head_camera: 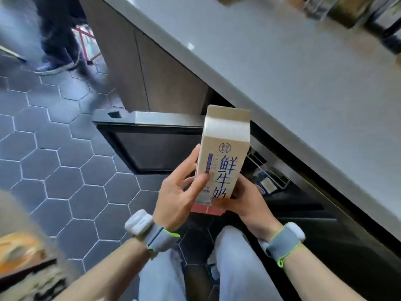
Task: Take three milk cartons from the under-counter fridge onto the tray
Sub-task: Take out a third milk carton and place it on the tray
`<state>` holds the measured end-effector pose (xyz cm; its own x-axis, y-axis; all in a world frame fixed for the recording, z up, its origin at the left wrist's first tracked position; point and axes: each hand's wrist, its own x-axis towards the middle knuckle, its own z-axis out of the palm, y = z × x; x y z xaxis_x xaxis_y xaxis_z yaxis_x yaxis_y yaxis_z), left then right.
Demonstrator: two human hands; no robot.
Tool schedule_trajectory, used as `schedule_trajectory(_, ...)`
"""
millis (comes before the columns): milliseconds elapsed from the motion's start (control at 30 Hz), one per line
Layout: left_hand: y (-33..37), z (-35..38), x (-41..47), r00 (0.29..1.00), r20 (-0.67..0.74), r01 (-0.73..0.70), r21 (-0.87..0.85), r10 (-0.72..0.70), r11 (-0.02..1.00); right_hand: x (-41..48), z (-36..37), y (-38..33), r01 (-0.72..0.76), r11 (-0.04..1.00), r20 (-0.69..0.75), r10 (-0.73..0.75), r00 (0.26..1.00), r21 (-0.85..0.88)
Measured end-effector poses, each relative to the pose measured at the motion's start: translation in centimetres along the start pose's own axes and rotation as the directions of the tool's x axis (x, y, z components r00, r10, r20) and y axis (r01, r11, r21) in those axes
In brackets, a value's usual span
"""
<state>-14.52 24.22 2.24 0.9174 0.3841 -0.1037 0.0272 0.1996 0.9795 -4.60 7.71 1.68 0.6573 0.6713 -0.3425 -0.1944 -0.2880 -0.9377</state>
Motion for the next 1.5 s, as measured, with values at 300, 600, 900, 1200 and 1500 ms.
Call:
schedule_trajectory(300,19.0,-4.3,0.7,0.992,0.097,-0.076,-0.008,0.076,0.997,-3.0,4.8,-19.0,0.084,0.996,-0.043,-0.082,0.996,0.041)
schedule_trajectory(600,28.8,-8.4,8.7,0.967,0.205,-0.136,-0.075,0.149,0.988,2.4,7.6,-28.6,0.208,0.968,-0.162,-0.184,0.969,0.141)
schedule_trajectory(900,31.8,-13.3,17.4,0.952,0.294,-0.08,-0.044,0.089,0.996,11.0,9.4,-32.2,0.219,0.959,-0.199,-0.182,0.963,0.181)
schedule_trajectory(1200,34.8,-21.5,29.1,0.913,0.407,-0.079,0.111,0.027,0.991,22.4,13.4,-35.9,0.215,0.956,-0.309,-0.147,0.94,0.199)
schedule_trajectory(1500,34.9,-28.1,40.0,0.769,0.639,-0.141,0.16,0.006,0.977,31.0,18.6,-37.7,0.238,0.951,-0.544,-0.096,0.834,0.197)
